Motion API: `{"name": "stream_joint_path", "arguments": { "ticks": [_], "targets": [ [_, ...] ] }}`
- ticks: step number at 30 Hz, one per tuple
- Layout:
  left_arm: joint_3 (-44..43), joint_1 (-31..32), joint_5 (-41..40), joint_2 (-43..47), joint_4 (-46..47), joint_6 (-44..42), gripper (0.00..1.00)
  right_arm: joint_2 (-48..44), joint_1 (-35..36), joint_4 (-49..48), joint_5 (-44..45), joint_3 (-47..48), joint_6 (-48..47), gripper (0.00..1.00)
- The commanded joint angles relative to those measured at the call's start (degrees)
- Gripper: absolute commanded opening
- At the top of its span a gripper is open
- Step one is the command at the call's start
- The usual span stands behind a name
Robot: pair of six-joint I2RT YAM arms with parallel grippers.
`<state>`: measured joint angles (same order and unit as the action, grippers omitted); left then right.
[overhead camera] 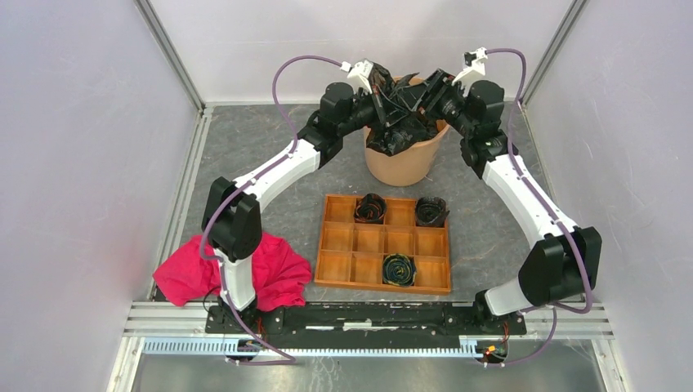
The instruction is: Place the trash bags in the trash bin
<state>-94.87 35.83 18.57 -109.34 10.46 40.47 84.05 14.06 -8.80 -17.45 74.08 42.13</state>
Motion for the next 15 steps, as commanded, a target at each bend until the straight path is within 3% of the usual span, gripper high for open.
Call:
{"name": "stream_joint_path", "arguments": {
  "ticks": [1,7,13,14,15],
  "targets": [
    [0.1,0.4,1.4,2.5,2.9,1.7,0.02,0.6,0.9,-0.7,3.1,4.7,-2.6,0.69],
    [0.0,0.7,0.7,2.3,2.5,0.8,0.02,4.2,1.5,-0.3,3.6,6.4,-0.8,0.56],
    [-0.8,1.1,-0.3,2.1,1.0,-0.5,0.02,7.3,2.7,0.5,3.7,9.8,-0.7,0.55],
    [-1.0,1.1,-0.4,2.1,0.7,-0.8,0.02,7.6,2.9,0.7,3.7,10.2,-1.0,0.5],
    [-1.2,1.2,-0.4,2.1,0.4,-1.0,0.02,7.7,3.0,0.9,3.4,10.5,-1.4,0.38]
  ]
}}
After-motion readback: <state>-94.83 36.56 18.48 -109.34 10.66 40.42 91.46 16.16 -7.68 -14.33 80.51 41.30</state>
